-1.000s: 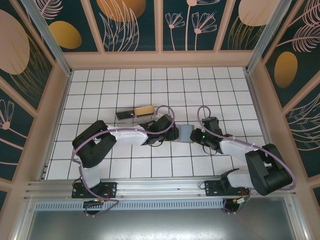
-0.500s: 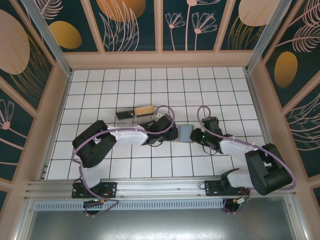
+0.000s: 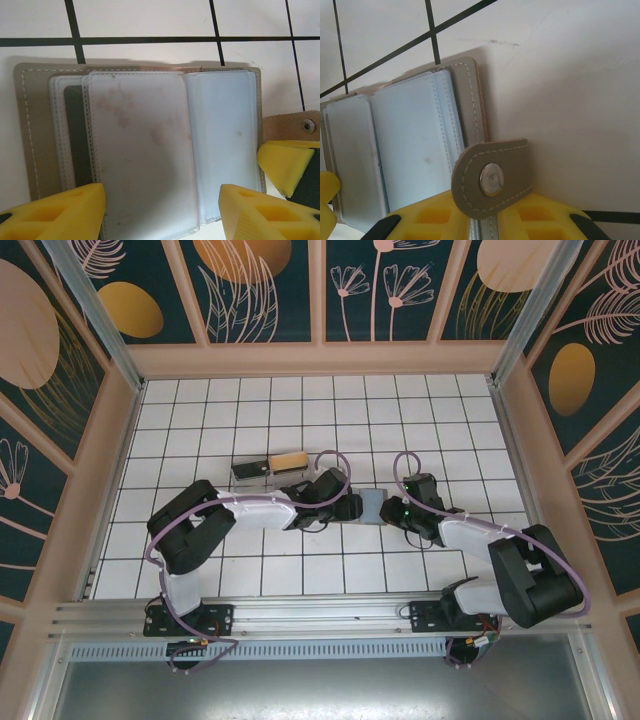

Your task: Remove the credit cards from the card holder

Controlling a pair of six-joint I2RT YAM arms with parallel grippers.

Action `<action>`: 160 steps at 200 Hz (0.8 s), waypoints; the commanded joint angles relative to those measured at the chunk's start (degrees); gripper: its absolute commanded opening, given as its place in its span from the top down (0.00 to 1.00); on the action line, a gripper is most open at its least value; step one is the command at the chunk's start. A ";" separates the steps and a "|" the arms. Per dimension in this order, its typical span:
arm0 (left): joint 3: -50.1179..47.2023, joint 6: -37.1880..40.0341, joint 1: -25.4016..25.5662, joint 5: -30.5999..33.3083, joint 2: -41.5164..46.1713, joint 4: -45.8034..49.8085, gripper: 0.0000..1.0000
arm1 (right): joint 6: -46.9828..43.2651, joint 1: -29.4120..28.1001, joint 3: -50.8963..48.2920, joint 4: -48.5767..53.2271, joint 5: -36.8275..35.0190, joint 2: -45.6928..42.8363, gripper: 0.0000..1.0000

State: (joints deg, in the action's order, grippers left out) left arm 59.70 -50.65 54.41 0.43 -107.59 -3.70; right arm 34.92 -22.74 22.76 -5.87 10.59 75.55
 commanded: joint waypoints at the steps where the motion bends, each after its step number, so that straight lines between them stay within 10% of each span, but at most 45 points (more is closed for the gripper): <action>1: 0.20 -0.24 0.34 -3.42 -1.65 -1.97 0.35 | 0.59 -0.86 -0.26 -1.63 1.30 0.98 0.77; 160: -0.43 0.98 0.17 4.72 2.57 2.36 0.31 | 0.76 -1.25 -0.50 -1.52 1.14 0.83 0.77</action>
State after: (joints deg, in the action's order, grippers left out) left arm 58.70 -50.57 54.43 3.64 -105.10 -3.88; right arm 34.94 -23.35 22.76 -6.70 10.63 75.81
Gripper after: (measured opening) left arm 0.690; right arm 0.227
